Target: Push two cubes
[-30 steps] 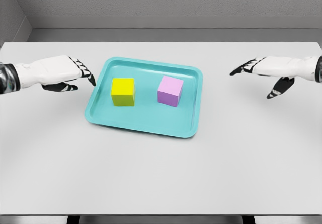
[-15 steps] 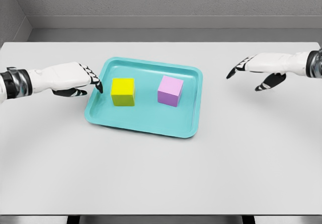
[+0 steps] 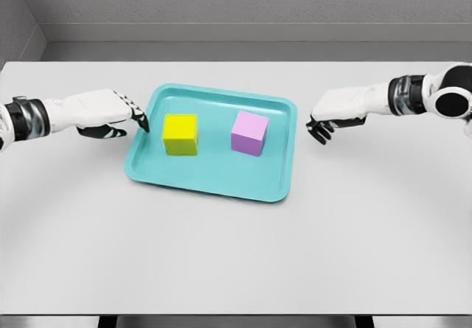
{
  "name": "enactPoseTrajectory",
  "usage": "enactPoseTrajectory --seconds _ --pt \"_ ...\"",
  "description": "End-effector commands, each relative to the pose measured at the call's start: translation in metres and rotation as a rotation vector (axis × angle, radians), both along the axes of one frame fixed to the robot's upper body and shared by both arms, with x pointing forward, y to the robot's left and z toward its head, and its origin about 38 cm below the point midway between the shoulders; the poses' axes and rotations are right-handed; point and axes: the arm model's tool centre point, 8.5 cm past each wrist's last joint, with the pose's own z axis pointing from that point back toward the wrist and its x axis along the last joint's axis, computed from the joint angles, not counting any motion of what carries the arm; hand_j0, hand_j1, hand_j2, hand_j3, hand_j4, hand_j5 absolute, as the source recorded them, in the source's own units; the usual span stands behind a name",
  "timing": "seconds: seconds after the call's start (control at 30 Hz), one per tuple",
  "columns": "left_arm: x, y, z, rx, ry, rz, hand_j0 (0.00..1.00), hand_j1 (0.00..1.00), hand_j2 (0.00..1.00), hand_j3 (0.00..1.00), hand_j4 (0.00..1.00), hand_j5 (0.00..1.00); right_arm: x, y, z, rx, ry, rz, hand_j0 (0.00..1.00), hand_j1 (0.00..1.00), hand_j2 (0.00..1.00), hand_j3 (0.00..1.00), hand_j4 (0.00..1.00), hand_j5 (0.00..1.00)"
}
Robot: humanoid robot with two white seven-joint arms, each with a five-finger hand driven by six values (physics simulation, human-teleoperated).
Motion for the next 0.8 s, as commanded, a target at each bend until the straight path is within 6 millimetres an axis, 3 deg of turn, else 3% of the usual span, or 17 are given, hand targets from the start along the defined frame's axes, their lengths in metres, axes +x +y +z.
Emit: enactPoseTrajectory --seconds 0.0,0.13,0.33,0.43,0.77 --pt "-0.001 -0.007 0.002 -0.016 -0.006 -0.014 0.60 0.60 0.60 0.60 0.60 0.60 -0.005 0.018 -0.016 -0.034 0.027 0.046 0.13 0.13 0.13 0.13 0.13 0.13" --pt "-0.004 -0.012 0.008 -0.015 -0.024 -0.036 0.60 0.60 0.60 0.60 0.60 0.60 -0.004 0.025 -0.015 -0.032 0.023 0.061 0.13 0.13 0.13 0.13 0.13 0.13" --pt "0.003 -0.012 -0.002 -0.034 0.003 -0.009 0.60 0.60 0.60 0.60 0.60 0.60 -0.001 0.042 -0.008 -0.037 0.002 0.094 0.13 0.13 0.13 0.13 0.13 0.13" --pt "0.008 -0.006 -0.007 -0.039 0.021 0.019 0.60 0.60 0.60 0.60 0.60 0.60 -0.001 0.056 -0.014 -0.053 0.012 0.120 0.13 0.13 0.13 0.13 0.13 0.13" --pt "0.011 -0.017 -0.004 -0.057 0.012 -0.001 0.60 0.60 0.60 0.60 0.60 0.60 0.009 0.068 -0.026 -0.084 0.024 0.110 0.12 0.12 0.12 0.12 0.12 0.12"
